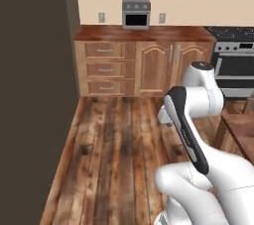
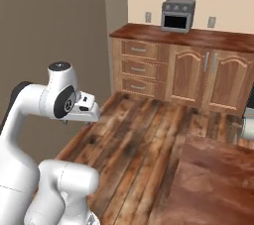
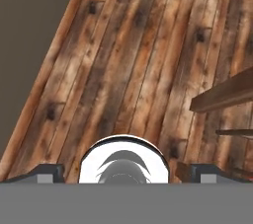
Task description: Navigate to the toaster oven.
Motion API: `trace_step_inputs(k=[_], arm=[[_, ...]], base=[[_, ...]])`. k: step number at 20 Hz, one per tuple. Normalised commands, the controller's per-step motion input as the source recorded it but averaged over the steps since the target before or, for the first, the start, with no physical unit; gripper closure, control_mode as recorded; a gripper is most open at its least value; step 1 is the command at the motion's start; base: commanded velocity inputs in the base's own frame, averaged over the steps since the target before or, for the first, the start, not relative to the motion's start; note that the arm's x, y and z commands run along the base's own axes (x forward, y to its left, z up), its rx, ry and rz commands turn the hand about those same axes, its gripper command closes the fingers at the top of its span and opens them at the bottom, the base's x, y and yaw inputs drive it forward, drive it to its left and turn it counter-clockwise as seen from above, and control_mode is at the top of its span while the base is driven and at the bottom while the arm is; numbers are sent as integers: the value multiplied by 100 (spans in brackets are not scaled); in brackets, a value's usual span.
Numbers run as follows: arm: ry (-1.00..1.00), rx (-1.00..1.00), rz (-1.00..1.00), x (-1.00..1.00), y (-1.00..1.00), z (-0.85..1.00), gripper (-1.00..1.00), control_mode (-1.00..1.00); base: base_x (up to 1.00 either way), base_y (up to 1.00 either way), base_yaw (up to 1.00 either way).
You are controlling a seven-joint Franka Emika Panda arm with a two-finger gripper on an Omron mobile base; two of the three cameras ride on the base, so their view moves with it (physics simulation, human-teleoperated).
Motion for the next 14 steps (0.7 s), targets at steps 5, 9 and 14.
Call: trace_step_inputs(k=[5, 9, 14], arm=[[0, 0, 0, 0, 0, 0, -100, 100], [0, 0, 0, 0, 0, 0, -100, 100], [0, 0, 0, 0, 0, 0, -100, 100]], base=[[100, 40, -14], [100, 38, -10], [100, 11, -10]])
